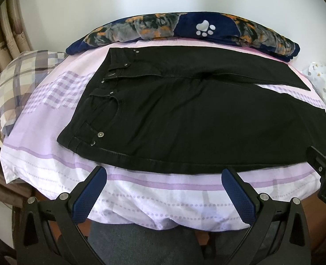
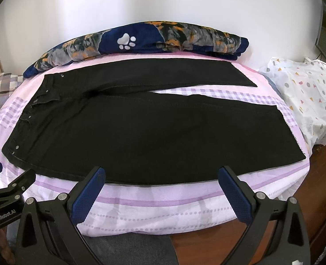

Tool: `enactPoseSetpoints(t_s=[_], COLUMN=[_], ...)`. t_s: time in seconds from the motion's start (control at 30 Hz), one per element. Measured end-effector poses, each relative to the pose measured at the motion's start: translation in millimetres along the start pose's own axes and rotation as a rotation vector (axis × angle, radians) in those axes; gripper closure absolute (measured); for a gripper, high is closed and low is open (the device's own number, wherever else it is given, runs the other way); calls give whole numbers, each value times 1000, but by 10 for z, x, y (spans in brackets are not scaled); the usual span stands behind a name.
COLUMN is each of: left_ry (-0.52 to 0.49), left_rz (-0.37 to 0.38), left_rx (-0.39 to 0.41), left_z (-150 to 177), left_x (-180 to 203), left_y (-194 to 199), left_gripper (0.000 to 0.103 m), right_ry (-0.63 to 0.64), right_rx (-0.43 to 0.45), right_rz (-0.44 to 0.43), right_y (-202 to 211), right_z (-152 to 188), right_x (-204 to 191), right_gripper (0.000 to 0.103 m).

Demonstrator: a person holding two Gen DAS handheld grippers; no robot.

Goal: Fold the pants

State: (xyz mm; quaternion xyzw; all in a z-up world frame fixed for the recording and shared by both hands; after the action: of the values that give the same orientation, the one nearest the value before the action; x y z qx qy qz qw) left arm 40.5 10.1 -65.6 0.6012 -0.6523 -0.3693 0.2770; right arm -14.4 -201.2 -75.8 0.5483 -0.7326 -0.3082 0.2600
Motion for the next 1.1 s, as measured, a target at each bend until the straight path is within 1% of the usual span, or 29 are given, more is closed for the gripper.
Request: enactPoseSetpoints(t_s=[0.63, 1.1], left_ry=[-6, -9], left_rz=[1, 2], left_rx=[-6, -7], left_z=[-7, -20], left_x=[57, 52], left_y=[-27, -44], left_gripper=[0, 0], right_ry=[9, 14], right_rx=[-41, -47], right_rz=[10, 6], right_y=[-73, -102], right_z=[20, 23], right_x=[5, -15], right_gripper=[4, 4])
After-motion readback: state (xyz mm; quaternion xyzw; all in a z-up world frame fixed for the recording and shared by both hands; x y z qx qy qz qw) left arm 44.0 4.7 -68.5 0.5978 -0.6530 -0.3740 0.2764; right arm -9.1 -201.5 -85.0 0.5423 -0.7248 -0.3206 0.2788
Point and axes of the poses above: each gripper's, at about its wrist camera, not at the fingertips, and y roughly against the way its jaws point, x to its right, z to its underside, the point moved 5 cm from there along -y, roughly the way its jaws point, and after that the axes turned 5 degrees about -y, right-handed, at the moved point
